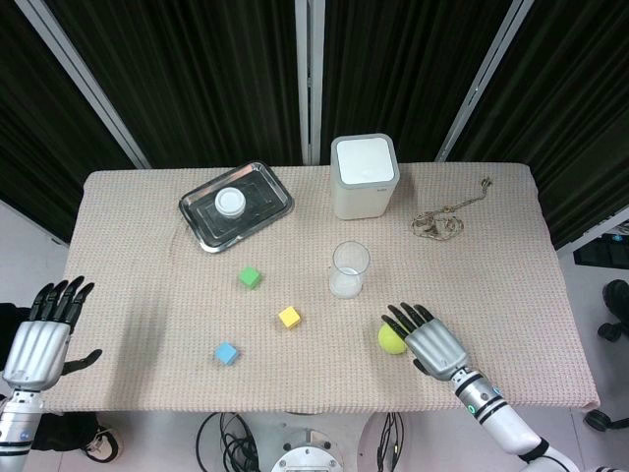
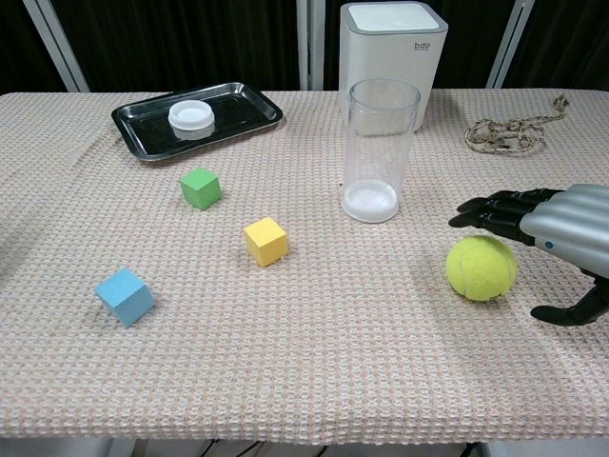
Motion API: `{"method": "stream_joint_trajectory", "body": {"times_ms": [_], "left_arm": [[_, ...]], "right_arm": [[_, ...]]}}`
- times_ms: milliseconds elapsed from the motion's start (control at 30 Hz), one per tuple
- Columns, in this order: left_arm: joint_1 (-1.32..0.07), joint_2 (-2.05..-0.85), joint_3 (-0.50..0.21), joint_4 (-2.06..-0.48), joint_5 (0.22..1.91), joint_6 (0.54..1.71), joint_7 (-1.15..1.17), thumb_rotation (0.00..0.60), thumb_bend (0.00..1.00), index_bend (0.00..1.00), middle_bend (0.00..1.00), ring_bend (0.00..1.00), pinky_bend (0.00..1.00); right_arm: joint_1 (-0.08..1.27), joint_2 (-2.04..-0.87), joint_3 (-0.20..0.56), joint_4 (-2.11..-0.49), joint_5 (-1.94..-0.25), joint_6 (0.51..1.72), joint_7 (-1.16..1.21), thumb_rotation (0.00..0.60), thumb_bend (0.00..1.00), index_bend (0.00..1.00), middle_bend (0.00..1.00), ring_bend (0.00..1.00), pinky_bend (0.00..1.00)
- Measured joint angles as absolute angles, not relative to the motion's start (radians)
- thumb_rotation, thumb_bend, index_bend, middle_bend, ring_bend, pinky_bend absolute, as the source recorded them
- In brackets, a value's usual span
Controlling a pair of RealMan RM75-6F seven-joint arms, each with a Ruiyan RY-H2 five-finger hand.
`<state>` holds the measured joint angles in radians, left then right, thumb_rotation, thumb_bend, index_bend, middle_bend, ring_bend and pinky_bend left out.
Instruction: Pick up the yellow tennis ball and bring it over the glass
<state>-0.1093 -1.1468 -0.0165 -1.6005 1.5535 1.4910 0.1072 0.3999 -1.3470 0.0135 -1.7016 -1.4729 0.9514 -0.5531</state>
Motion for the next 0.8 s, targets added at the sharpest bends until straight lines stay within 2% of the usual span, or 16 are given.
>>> {"method": "stream_joint_trajectory", "body": {"times_ms": [233,300,367,500,633,800], "left_arm": [[-0.104,-1.144,-0.014,-1.600,1.550,1.493,0.105,0.600,0.00,0.06,0.00,0.00,0.00],[-0.104,-1.142,-0.013,-1.602,1.550,1.491,0.108,0.600,0.00,0.06,0.00,0.00,0.00],[-0.104,-1.142,-0.014,-1.603,1.548,1.491,0.108,0.600,0.00,0.06,0.00,0.00,0.00],[-0.105,-1.142,-0.015,-1.602,1.543,1.487,0.106,0.600,0.00,0.06,0.00,0.00,0.00],[-0.105,-1.141,-0.016,-1.599,1.541,1.485,0.103,0.600,0.00,0.06,0.00,0.00,0.00],[-0.102,-1.142,-0.015,-1.594,1.541,1.488,0.094,0.600,0.00,0.06,0.00,0.00,0.00]], "right_arm": [[0.432,-1.376,0.013,-1.673,-1.470,0.941,-0.540,0.600,0.26,0.02,0.03,0.06,0.34],[0.440,-1.381,0.012,-1.669,-1.467,0.938,-0.546,0.600,0.28,0.08,0.08,0.12,0.41],[0.444,-1.384,0.012,-1.666,-1.459,0.937,-0.556,0.600,0.31,0.15,0.17,0.20,0.50],[0.449,-1.389,0.012,-1.664,-1.439,0.941,-0.582,0.600,0.38,0.37,0.32,0.35,0.65],[0.449,-1.394,0.011,-1.658,-1.436,0.968,-0.604,0.600,0.43,0.53,0.45,0.45,0.70],[0.446,-1.380,0.015,-1.667,-1.466,1.021,-0.580,0.600,0.44,0.57,0.49,0.48,0.71]]}}
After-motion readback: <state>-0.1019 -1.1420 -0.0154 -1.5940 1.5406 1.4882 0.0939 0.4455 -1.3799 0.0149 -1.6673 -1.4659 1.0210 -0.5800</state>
